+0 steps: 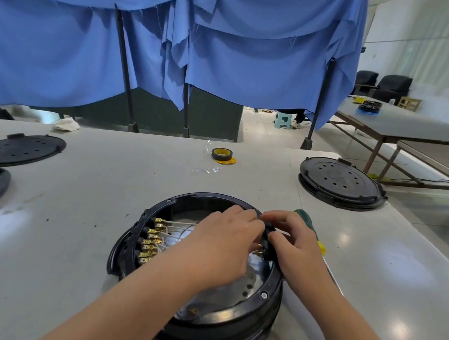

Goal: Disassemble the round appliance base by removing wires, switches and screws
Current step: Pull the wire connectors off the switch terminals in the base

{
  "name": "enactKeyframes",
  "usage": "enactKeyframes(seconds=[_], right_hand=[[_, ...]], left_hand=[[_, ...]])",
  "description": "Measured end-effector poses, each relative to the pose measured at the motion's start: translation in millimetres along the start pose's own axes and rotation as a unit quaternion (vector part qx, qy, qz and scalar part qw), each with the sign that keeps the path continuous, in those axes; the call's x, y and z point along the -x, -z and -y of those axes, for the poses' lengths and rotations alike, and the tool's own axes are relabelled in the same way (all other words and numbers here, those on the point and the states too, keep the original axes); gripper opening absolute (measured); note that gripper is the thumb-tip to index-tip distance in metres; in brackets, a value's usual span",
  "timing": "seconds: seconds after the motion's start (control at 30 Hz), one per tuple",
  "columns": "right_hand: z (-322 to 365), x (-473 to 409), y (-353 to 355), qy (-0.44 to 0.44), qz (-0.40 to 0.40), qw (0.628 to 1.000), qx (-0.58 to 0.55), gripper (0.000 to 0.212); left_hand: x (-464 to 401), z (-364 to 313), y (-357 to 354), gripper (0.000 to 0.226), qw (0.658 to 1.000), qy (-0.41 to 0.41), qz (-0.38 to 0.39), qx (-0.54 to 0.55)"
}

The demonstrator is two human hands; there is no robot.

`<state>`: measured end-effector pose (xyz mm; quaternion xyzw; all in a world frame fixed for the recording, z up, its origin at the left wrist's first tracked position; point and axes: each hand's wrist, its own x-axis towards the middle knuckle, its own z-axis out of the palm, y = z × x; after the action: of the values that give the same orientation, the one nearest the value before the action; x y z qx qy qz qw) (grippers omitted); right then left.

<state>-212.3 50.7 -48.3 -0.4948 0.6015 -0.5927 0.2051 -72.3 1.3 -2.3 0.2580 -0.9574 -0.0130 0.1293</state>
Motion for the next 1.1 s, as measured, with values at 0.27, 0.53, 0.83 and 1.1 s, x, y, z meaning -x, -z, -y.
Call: enactKeyframes(seconds=[0.27, 0.53, 0.83, 1.1], right_hand=[[-0.4, 0.1, 0.8, 0.006, 0.006, 1.0, 0.001, 0.041], [-2.9, -1.2, 1.3, -0.001, 0.008, 1.0, -0.017, 0.037], [-3.3, -1.0, 1.9, 0.009, 0.01, 1.0, -0.007, 0.039], [-2.4, -1.2, 2.4, 0.017, 0.013, 1.0, -0.014, 0.043]], left_hand=[[0.2, -0.9, 2.3, 0.003, 0.999, 0.016, 0.015, 0.042], [0.2, 0.6, -3.2, 0.021, 0.998, -0.037, -0.025, -0.049], [0.3, -0.2, 0.3, 0.013, 0.998, 0.041, 0.029, 0.048], [-0.9, -1.2, -2.5, 0.023, 0.998, -0.012, 0.026, -0.053]])
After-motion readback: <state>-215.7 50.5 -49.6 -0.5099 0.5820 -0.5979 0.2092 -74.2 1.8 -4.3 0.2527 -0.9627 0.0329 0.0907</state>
